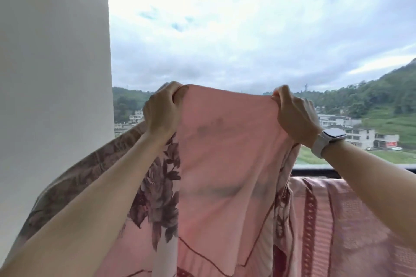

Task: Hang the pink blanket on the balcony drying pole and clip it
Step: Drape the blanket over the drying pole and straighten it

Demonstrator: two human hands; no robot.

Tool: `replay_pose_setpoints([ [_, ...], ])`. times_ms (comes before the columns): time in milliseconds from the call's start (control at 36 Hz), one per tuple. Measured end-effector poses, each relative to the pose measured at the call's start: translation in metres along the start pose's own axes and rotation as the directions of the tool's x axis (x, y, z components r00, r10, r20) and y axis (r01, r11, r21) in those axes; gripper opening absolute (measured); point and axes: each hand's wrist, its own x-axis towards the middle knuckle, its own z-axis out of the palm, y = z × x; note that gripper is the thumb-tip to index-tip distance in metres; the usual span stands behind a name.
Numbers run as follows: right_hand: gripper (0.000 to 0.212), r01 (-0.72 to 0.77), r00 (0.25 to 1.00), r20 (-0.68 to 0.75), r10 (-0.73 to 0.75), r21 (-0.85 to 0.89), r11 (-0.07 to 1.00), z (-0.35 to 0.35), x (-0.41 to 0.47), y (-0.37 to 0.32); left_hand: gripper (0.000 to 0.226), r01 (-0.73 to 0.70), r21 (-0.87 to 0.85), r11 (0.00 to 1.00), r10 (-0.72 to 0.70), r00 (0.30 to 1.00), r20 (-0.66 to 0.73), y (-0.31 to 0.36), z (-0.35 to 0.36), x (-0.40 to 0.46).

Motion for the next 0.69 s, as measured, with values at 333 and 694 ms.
replay_pose_setpoints([
  [333,0.015,-0.231,0.973,-0.065,0.223,-0.155,0.961,-0.101,-0.036,0.167,0.028,-0.136,-0.128,0.982,0.154,0.978,0.139,0.183,0.111,-0.029],
  [694,0.025,-0.152,0.886,0.408,0.222,-0.195,0.969,-0.093,-0.099,0.177,0.020,-0.152,-0.001,0.988,0.135,0.871,0.473,0.181,0.156,-0.165],
])
